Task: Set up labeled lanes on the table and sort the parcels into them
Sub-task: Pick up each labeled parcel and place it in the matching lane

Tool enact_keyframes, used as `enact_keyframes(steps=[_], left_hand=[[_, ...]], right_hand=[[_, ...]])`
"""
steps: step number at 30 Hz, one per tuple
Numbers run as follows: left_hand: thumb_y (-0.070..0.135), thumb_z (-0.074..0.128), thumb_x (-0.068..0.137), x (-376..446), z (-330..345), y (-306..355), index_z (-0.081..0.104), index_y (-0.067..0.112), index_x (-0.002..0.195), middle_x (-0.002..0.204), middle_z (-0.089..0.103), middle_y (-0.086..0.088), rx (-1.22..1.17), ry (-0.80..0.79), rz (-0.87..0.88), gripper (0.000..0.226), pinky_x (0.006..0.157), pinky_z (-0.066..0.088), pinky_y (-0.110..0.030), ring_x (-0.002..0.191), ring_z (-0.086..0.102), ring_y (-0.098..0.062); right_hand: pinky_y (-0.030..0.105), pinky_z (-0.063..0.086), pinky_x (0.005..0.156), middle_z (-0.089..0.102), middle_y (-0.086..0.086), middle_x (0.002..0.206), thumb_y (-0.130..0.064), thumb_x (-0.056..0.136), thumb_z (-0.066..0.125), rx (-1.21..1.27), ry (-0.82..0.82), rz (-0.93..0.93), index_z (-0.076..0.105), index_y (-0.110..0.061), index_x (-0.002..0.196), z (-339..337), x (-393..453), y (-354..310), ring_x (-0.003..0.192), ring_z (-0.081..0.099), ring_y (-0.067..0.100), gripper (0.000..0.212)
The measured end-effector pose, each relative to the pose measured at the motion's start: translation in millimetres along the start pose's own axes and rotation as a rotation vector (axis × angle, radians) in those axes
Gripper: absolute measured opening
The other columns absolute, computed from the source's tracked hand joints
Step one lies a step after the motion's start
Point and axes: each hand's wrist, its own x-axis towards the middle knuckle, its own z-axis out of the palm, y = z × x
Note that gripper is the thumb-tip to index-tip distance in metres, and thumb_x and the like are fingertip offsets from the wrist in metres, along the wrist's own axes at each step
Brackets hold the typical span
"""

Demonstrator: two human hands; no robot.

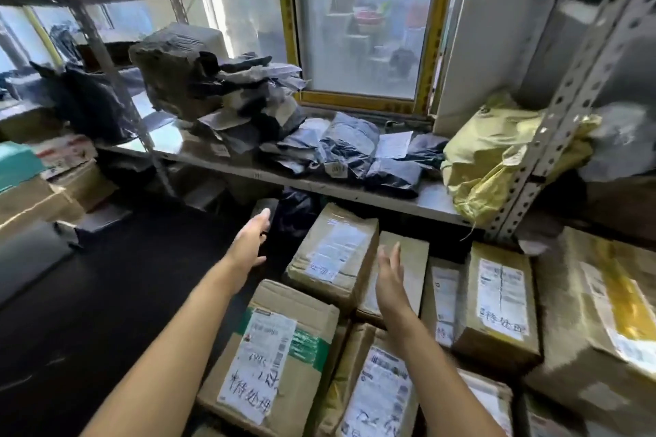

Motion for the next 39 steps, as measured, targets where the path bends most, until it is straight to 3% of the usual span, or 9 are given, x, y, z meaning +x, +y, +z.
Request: enact_keyframes(steps=[6, 10, 13, 16, 24, 28, 31, 35, 39], left_hand=[[0.069, 0.035, 0.097, 95.3, 36.4, -20.8, 0.035, 0.032, 0.156, 0.164, 0.029, 0.0, 0.034, -0.227, -0.272, 0.069, 0.118, 0.025, -0.053, 0.15, 0.027, -0.033], [0.065, 0.032, 0.102, 118.6, 54.8, -32.1, 0.064, 0.024, 0.125, 0.121, 0.072, -0.007, 0.034, -0.438, -0.315, 0.057, 0.091, 0.052, -0.037, 0.109, 0.068, -0.023], [0.097, 0.047, 0.068, 135.4, 52.2, -43.5, 0.05, 0.038, 0.146, 0.149, 0.055, 0.0, 0.137, -0.462, -0.297, 0.097, 0.115, 0.038, -0.046, 0.135, 0.054, -0.024], [0.103, 0.053, 0.054, 172.6, 49.7, -77.3, 0.046, 0.052, 0.144, 0.161, 0.038, -0.001, 0.058, -0.461, -0.282, 0.104, 0.118, 0.03, -0.056, 0.145, 0.04, -0.028], [0.076, 0.035, 0.094, 78.5, 38.2, 9.8, 0.069, 0.018, 0.129, 0.121, 0.072, -0.015, -0.107, -0.535, -0.174, 0.076, 0.095, 0.052, -0.046, 0.11, 0.07, -0.034], [0.068, 0.033, 0.098, 31.3, 31.4, 43.4, 0.073, 0.016, 0.115, 0.112, 0.076, -0.016, -0.198, -0.559, -0.097, 0.069, 0.083, 0.055, -0.041, 0.095, 0.075, -0.032], [0.069, 0.031, 0.098, -1.7, 30.8, 57.3, 0.07, 0.013, 0.123, 0.118, 0.073, -0.018, -0.231, -0.603, -0.061, 0.074, 0.084, 0.056, -0.04, 0.101, 0.073, -0.034], [0.062, 0.026, 0.102, -50.1, 39.7, 68.4, 0.067, 0.013, 0.122, 0.107, 0.077, -0.012, -0.278, -0.655, 0.065, 0.067, 0.063, 0.06, -0.028, 0.09, 0.077, -0.026], [0.067, 0.028, 0.101, -92.9, 60.7, 70.3, 0.059, 0.015, 0.139, 0.13, 0.068, -0.017, -0.321, -0.742, 0.16, 0.072, 0.094, 0.057, -0.044, 0.117, 0.067, -0.035]], right_hand=[[0.045, 0.005, 0.128, -0.006, 0.001, 0.174, -0.058, 0.106, 0.031, -0.052, 0.058, 0.039, -0.007, -0.026, 0.165, 38.4, 45.4, 15.3, 0.16, -0.003, 0.021, 0.077], [0.042, -0.001, 0.129, -0.006, -0.005, 0.173, -0.069, 0.102, 0.029, 0.018, 0.106, 0.061, -0.005, -0.023, 0.165, 52.9, 66.8, 28.2, 0.159, -0.006, 0.014, 0.085], [0.047, 0.008, 0.13, 0.013, -0.009, 0.172, -0.099, 0.075, 0.035, 0.112, 0.137, 0.059, 0.014, -0.029, 0.166, 58.0, 77.4, 36.6, 0.159, 0.01, 0.013, 0.117], [0.053, 0.015, 0.128, 0.027, -0.011, 0.168, -0.1, 0.073, 0.041, 0.2, 0.089, 0.078, 0.028, -0.039, 0.161, 60.7, 94.9, 61.9, 0.157, 0.022, 0.014, 0.108], [0.053, 0.014, 0.128, 0.035, -0.018, 0.164, -0.094, 0.082, 0.04, 0.224, 0.046, -0.012, 0.033, -0.051, 0.156, 65.3, 74.8, 27.5, 0.154, 0.029, 0.01, 0.086], [0.054, 0.011, 0.128, 0.032, -0.022, 0.164, -0.095, 0.081, 0.04, 0.263, 0.041, -0.09, 0.034, -0.056, 0.154, 52.7, 58.7, 7.2, 0.154, 0.026, 0.007, 0.083], [0.055, 0.022, 0.126, 0.041, -0.014, 0.161, -0.094, 0.082, 0.04, 0.236, 0.043, -0.162, 0.038, -0.051, 0.153, 41.5, 22.2, -25.2, 0.151, 0.036, 0.016, 0.083], [0.054, 0.019, 0.127, 0.033, -0.017, 0.165, -0.099, 0.078, 0.035, 0.17, 0.1, -0.248, 0.031, -0.054, 0.155, 18.1, -35.8, -60.1, 0.153, 0.03, 0.012, 0.09], [0.045, 0.012, 0.128, 0.022, -0.02, 0.168, -0.1, 0.077, 0.028, 0.096, 0.168, -0.364, 0.022, -0.051, 0.159, -16.7, -97.6, -77.0, 0.154, 0.019, 0.003, 0.096]])
